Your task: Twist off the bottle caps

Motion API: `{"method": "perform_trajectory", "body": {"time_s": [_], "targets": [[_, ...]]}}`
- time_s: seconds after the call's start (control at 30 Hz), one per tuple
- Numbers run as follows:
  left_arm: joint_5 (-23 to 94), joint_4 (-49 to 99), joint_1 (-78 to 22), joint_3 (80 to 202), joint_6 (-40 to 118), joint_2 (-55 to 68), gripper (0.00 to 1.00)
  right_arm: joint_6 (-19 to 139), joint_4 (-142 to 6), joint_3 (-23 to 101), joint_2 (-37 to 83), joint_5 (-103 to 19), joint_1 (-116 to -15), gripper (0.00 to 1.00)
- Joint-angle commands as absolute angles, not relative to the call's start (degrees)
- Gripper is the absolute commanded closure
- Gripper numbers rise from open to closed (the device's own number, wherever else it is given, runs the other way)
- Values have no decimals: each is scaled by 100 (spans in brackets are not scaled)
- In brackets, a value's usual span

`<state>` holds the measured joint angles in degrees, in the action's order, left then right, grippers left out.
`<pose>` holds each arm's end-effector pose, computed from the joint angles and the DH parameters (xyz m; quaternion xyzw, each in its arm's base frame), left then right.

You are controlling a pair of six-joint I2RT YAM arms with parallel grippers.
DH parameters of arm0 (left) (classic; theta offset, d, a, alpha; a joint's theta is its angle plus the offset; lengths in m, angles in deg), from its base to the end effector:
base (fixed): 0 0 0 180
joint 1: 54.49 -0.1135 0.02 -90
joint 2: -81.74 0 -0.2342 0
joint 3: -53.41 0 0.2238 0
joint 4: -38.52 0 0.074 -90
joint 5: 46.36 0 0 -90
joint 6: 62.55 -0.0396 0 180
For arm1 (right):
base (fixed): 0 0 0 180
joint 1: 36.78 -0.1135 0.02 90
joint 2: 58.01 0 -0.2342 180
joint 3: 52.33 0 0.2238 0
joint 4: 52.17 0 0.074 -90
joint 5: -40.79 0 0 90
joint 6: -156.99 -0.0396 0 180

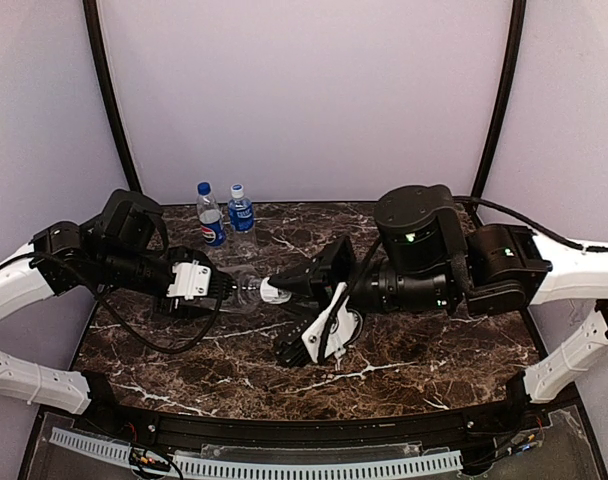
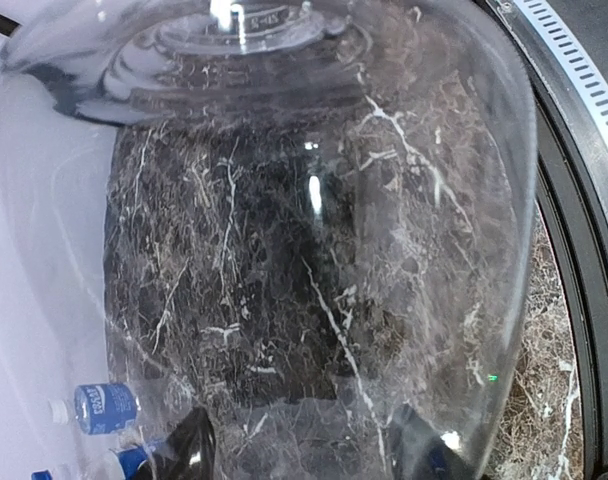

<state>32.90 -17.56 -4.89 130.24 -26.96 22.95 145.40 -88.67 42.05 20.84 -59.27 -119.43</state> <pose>0.1242 -0.1574 0.3135 0.7306 0.5186 -0.0658 0.4393 0.0447 0.2925 0.3628 -0.8014 0.1841 -0.0513 0.5667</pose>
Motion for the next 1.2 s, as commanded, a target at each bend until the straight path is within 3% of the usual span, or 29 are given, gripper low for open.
{"method": "perform_trajectory", "body": {"time_s": [0.0,0.1,0.2,0.33,0.6,1.17], "targets": [[3499,-1501,-522,12825,-2497,2510,80,12212,-8189,4309,1644,-5687,-11284,100],[3571,-1353,-520,12794,-2371,2534,80,9765,-8231,4610,1601,-6190,-10319,100],[3616,-1224,-523,12801,-2284,2540,80,7078,-9733,5338,1869,-6553,-9041,100],[3612,-1210,-520,12824,-2266,2536,79,5357,-11745,5919,2517,-5531,-7277,100],[3611,-1238,-519,12786,-2230,2623,79,5256,-12361,4643,3667,-4756,-5421,100],[3537,-1252,-520,12803,-2203,2679,79,5116,-10694,2550,4356,-5457,-4663,100]]}}
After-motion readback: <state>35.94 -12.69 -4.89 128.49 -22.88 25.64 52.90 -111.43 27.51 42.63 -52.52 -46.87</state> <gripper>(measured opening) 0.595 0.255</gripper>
